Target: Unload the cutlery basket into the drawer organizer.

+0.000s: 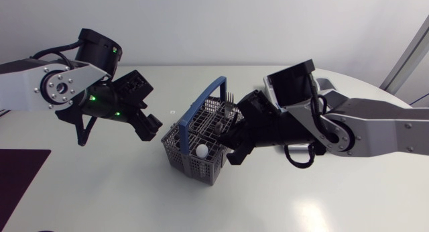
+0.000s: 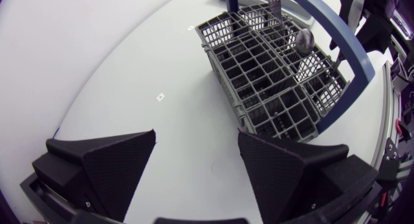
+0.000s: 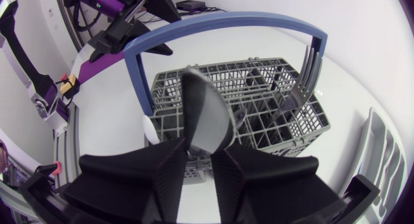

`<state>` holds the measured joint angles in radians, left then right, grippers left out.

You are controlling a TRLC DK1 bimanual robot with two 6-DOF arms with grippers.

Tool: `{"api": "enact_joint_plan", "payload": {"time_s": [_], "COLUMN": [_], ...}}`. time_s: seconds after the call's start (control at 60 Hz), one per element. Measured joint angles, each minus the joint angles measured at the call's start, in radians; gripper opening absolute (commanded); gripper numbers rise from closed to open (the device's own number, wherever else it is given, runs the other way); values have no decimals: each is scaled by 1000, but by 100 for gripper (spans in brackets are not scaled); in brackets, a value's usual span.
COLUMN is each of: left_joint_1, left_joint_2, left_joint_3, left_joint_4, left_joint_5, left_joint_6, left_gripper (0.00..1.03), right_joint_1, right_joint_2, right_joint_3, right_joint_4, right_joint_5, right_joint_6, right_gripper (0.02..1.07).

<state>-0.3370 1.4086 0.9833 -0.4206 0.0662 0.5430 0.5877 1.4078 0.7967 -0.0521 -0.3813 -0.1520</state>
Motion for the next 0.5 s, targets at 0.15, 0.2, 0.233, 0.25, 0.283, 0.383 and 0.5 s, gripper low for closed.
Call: {"api": "enact_joint_plan", "payload": {"time_s": [0.15,0.2,0.233,0.25,0.283,0.383,0.5], "left_joint_1": [0,0,0,-1,-1,-5,-6], "left_joint_2": [0,0,0,0,0,0,0], "left_joint_3": [-3,-3,-3,-3,-3,-3,-3], "left_joint_4": [0,0,0,0,0,1,1], "left_joint_5": [0,0,0,0,0,0,0], "left_joint_6": [0,0,0,0,0,0,0], "left_gripper": [98,98,98,98,98,98,98], "right_joint_1": [6,6,6,5,4,5,5], "right_joint_2": [-2,-7,-10,-11,-14,-24,-48], "right_joint_3": [1,2,2,2,2,2,2], "right_joint_4": [4,3,0,-1,-1,-5,-11], "right_joint_5": [-14,-3,2,6,9,12,12], "right_joint_6": [19,18,18,18,18,18,18], "right_gripper": [9,9,9,9,9,9,9]}}
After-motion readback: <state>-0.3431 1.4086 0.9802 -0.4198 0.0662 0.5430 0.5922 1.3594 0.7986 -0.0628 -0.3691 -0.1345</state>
